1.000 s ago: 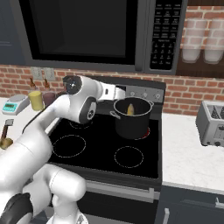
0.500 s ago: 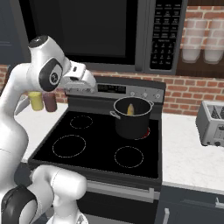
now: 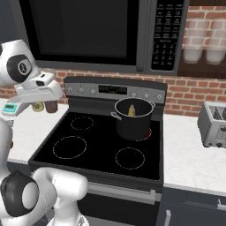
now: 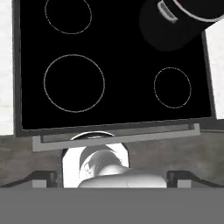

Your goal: Put the onion and cucumber in the pot. Retrieve the spatula and lightly stir the vegetables in the pot.

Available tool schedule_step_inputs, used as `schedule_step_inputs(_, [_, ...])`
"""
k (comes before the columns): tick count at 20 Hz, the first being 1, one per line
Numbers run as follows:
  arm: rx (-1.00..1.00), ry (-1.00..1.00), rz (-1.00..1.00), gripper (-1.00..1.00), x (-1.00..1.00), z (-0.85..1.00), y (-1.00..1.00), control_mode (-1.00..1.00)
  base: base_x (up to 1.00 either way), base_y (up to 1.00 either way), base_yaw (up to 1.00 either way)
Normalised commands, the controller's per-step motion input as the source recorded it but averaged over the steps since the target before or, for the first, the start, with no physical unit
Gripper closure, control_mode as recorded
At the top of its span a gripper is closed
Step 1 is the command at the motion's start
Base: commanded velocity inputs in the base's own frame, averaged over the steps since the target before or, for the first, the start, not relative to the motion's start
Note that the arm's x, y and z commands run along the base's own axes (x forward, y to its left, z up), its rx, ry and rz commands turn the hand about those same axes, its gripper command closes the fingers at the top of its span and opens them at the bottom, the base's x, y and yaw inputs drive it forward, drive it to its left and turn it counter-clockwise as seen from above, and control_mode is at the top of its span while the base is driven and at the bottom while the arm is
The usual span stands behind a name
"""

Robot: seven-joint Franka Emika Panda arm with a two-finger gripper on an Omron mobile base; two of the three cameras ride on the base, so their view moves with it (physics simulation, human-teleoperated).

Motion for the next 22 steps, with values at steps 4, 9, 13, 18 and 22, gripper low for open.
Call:
schedule_step_inputs(4, [0.01, 0.28, 0.02, -1.00, -0.28, -0.95, 0.90, -1.00, 0.00, 0.00, 0.00])
schedule_step_inputs(9, [0.05, 0.17, 0.09, -1.00, -0.03, -0.99, 0.89, -1.00, 0.00, 0.00, 0.00])
schedule_step_inputs(13, [0.00, 0.06, 0.12, -1.00, 0.00, -0.76, 0.93, -1.00, 0.00, 0.00, 0.00])
schedule_step_inputs(18, [0.00, 0.01, 0.15, -1.00, 0.00, -0.48, 0.83, -1.00, 0.00, 0.00, 0.00])
schedule_step_inputs(22, [0.00, 0.00, 0.17, -1.00, 0.00, -0.40, 0.68, -1.00, 0.00, 0.00, 0.00])
